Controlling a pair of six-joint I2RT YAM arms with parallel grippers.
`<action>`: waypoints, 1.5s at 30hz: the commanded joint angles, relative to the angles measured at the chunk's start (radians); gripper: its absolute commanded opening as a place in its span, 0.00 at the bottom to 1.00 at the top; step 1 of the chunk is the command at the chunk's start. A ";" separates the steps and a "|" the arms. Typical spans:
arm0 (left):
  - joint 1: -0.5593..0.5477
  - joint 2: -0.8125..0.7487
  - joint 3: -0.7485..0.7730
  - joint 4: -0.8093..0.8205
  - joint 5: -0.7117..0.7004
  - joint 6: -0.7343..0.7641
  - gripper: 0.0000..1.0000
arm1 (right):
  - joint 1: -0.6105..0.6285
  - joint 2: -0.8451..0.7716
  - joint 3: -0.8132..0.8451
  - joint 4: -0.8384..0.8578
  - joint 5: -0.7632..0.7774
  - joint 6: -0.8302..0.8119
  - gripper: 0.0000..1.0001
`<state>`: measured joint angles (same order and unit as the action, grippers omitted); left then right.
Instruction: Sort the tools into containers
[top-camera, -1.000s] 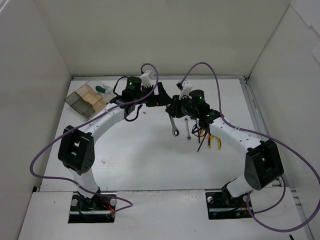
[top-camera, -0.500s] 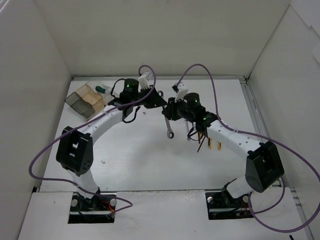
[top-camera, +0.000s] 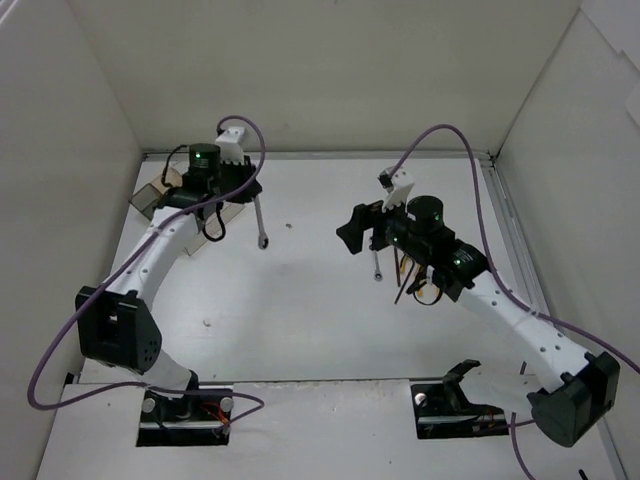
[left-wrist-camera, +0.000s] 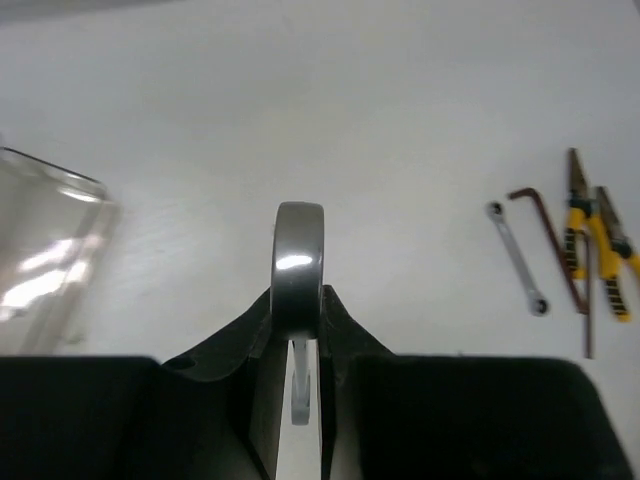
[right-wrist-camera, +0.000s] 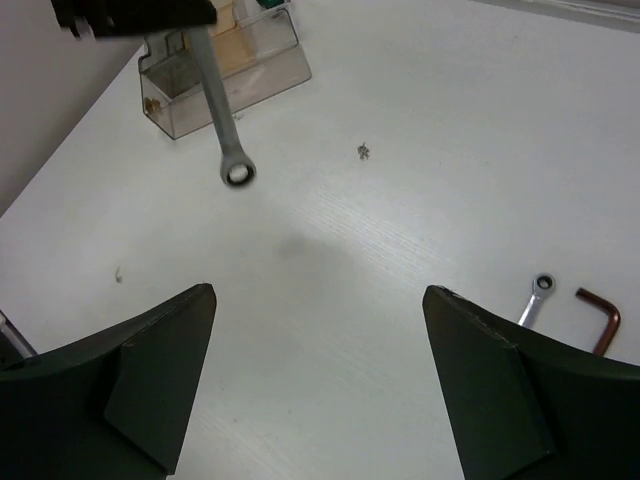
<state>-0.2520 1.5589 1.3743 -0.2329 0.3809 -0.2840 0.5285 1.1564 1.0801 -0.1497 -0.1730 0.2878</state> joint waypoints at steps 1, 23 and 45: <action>0.031 -0.092 0.143 -0.054 -0.181 0.261 0.00 | -0.007 -0.136 -0.060 -0.090 0.024 -0.001 0.83; 0.187 0.135 0.223 0.041 -0.499 0.592 0.00 | -0.007 -0.158 -0.095 -0.206 0.032 -0.065 0.86; 0.207 0.388 0.427 -0.111 -0.502 0.634 0.00 | -0.018 -0.090 -0.069 -0.208 0.089 -0.056 0.88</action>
<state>-0.0570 1.9835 1.7130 -0.3637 -0.1047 0.3077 0.5213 1.0706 0.9752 -0.4030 -0.1188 0.2329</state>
